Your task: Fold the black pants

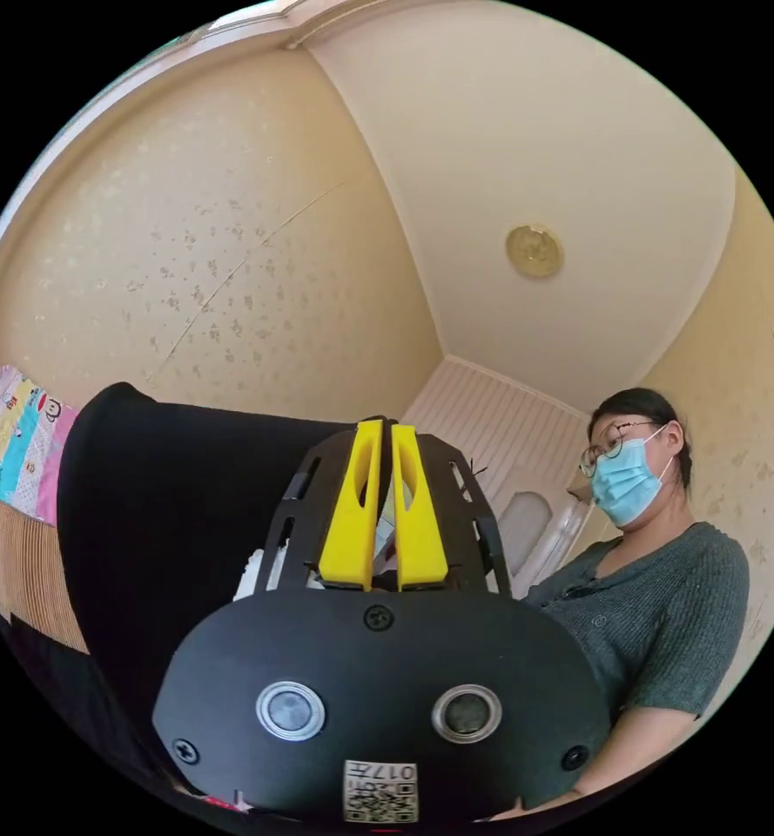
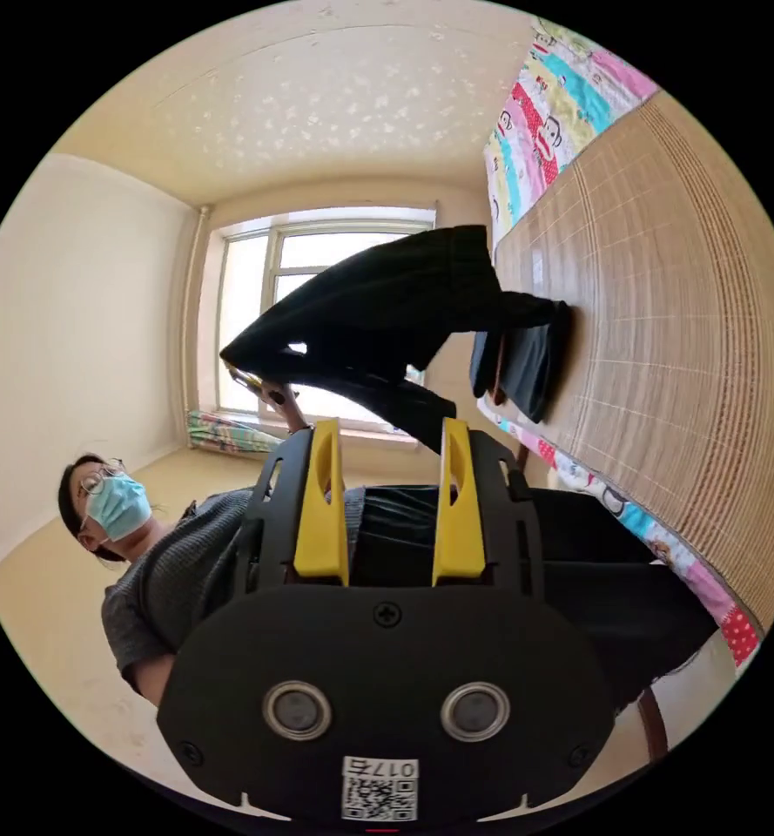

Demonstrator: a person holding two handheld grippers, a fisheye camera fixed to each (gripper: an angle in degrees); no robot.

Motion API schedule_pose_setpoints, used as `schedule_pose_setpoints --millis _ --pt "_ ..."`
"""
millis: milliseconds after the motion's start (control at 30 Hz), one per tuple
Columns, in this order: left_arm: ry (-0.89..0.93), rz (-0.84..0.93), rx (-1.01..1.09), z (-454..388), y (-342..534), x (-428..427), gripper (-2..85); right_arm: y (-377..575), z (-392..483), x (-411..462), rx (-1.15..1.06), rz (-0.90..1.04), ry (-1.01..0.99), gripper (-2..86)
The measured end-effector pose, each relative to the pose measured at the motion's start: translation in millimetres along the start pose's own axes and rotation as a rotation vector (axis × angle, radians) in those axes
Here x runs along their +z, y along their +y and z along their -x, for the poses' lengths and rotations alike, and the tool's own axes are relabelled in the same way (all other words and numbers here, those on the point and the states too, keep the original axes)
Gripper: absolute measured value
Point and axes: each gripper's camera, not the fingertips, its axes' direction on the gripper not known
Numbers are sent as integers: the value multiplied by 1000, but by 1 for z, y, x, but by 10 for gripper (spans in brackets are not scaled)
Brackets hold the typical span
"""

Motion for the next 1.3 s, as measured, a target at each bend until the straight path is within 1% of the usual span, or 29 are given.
schedule_pose_setpoints --millis 33,67,100,133,167,233,333,367,400,433,467,500,533,567,600,633,667,733,767,800,900,967,1033,1067,1133,1167,1200,1233,1300 --pt "46 0 15 -9 4 9 -6 -11 -12 5 16 -10 -129 218" --pt "144 9 49 -26 13 27 -6 -21 -24 9 32 -32 -276 270" --pt "235 33 78 -42 22 46 -6 -25 -28 11 27 -50 -353 277" --pt "268 46 90 -48 26 54 -6 -31 -32 9 -27 -113 -512 292" --pt "309 64 98 -60 36 67 -6 -33 -32 0 -113 -199 -640 280" --pt "333 110 96 -72 53 82 -5 -34 -31 -19 -143 -278 -666 264" --pt "453 267 161 -93 90 102 -3 -36 -7 -55 -262 -322 -548 243" --pt "476 360 196 -103 107 110 -2 -39 11 -66 -330 -318 -512 235" --pt "457 446 224 -113 125 118 1 -41 22 -71 -367 -308 -490 232" --pt "423 481 228 -117 133 121 2 -44 48 -80 -454 -275 -437 226" --pt "299 561 196 -119 151 133 6 -46 78 -85 -554 -230 -372 221" --pt "123 667 103 -112 169 149 11 -47 94 -85 -604 -198 -330 218" --pt "27 730 36 -104 179 158 12 -45 127 -82 -708 -128 -220 213" --pt "-144 854 -85 -87 200 174 15 -38 157 -77 -822 -74 -153 209" --pt "-283 973 -132 -74 226 188 13 -33 172 -74 -887 -50 -139 207" --pt "-341 1029 -127 -69 239 196 12 -24 195 -69 -1006 -1 -149 203" --pt "-425 1084 -108 -65 261 208 7 -15 213 -63 -1114 52 -204 200" --pt "-419 1051 -107 -65 278 219 1 -2 235 -57 -1261 113 -302 195" --pt "-348 995 -119 -67 282 224 -1 6 246 -46 -1338 180 -300 192" --pt "-276 928 -124 -68 281 228 -3 10 250 -40 -1370 211 -315 191" --pt "-150 830 -87 -75 273 241 -2 21 256 -12 -1513 384 -612 185" --pt "-150 807 -55 -78 265 250 4 28 253 13 -1601 579 -933 180" --pt "-186 754 -49 -75 255 254 16 38 248 31 -1650 667 -1077 178" --pt "-184 704 -55 -72 251 256 24 44 244 45 -1651 721 -1118 176" --pt "-85 646 -94 -64 248 262 37 52 238 70 -1618 797 -1082 173" --pt "29 640 -136 -57 249 272 50 56 233 87 -1584 831 -1010 172" --pt "140 650 -189 -49 253 284 84 57 230 95 -1564 844 -969 171" --pt "187 656 -217 -45 255 291 101 58 222 112 -1510 872 -900 169" --pt "349 605 -304 -29 259 303 147 55 208 132 -1430 912 -908 167"
